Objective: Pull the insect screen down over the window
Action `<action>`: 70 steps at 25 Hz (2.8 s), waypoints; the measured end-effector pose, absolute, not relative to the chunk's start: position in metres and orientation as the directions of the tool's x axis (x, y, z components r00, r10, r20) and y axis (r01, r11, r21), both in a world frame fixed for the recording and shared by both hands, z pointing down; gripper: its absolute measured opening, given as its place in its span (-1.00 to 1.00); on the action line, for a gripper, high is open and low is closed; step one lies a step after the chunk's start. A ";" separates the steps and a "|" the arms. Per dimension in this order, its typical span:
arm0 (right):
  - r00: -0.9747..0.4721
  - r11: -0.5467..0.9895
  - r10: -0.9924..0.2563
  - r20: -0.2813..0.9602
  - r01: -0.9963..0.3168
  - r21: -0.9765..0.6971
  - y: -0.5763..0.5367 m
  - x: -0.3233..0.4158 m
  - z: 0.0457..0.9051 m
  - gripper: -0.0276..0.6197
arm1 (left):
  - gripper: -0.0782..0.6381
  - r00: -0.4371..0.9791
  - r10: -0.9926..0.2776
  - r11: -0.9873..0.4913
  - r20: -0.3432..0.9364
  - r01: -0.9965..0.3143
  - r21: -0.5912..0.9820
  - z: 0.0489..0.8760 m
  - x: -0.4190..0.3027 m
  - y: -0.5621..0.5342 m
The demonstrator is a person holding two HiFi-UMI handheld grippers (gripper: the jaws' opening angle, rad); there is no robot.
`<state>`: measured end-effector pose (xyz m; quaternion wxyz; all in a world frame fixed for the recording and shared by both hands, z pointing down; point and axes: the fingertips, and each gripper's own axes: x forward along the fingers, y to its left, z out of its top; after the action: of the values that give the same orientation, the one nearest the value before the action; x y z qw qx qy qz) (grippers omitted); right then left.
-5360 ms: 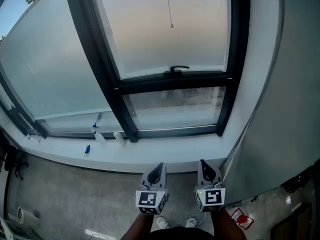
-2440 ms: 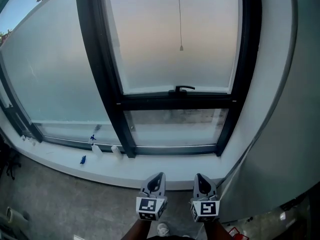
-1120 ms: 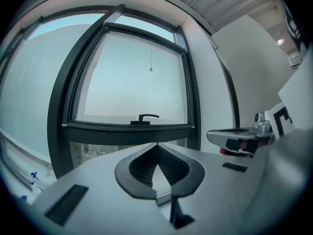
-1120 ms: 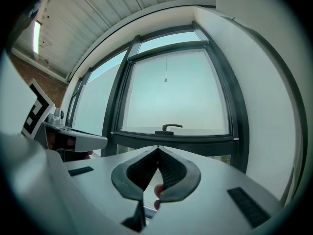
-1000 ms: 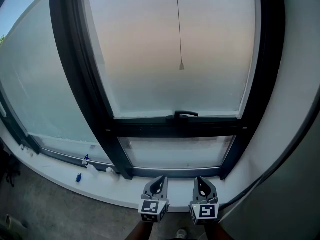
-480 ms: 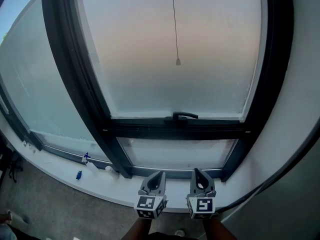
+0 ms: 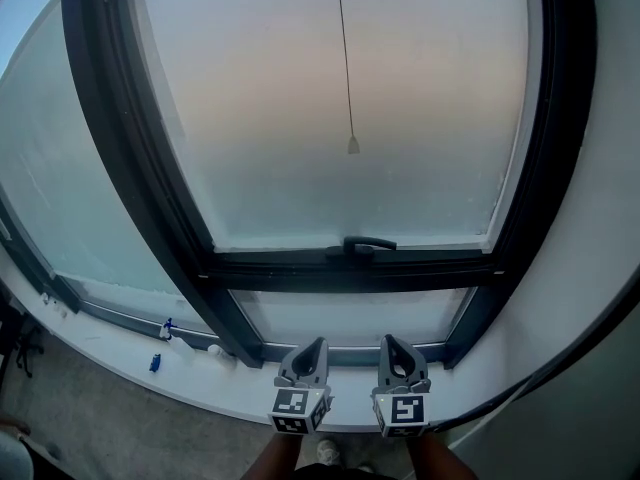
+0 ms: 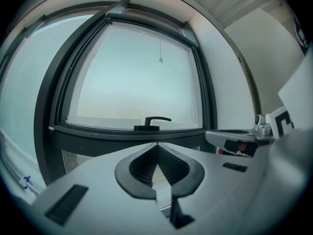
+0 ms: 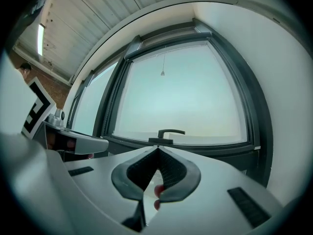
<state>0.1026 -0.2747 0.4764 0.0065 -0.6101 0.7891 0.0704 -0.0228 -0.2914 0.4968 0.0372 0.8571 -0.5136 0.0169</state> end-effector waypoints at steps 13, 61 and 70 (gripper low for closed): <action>-0.175 0.171 -0.984 -0.046 -0.983 0.070 -0.340 0.090 0.477 -0.91 | -0.79 0.498 -0.867 -0.497 0.019 -0.866 0.055 0.484 -0.040 -0.366; -0.219 0.183 -0.930 -0.296 -0.973 0.143 -0.440 0.122 0.360 -0.91 | -0.79 0.495 -0.843 -0.478 -0.211 -0.869 -0.127 0.369 -0.008 -0.472; -0.239 0.151 -0.871 -0.429 -0.962 0.229 -0.442 0.121 0.278 -0.91 | -0.79 0.494 -0.807 -0.459 -0.324 -0.870 -0.181 0.304 -0.010 -0.479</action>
<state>0.1207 -0.4416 0.2777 0.0979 -0.6088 0.7524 0.2316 -0.0095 -0.4785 0.3039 -0.1627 0.8488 -0.4938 -0.0961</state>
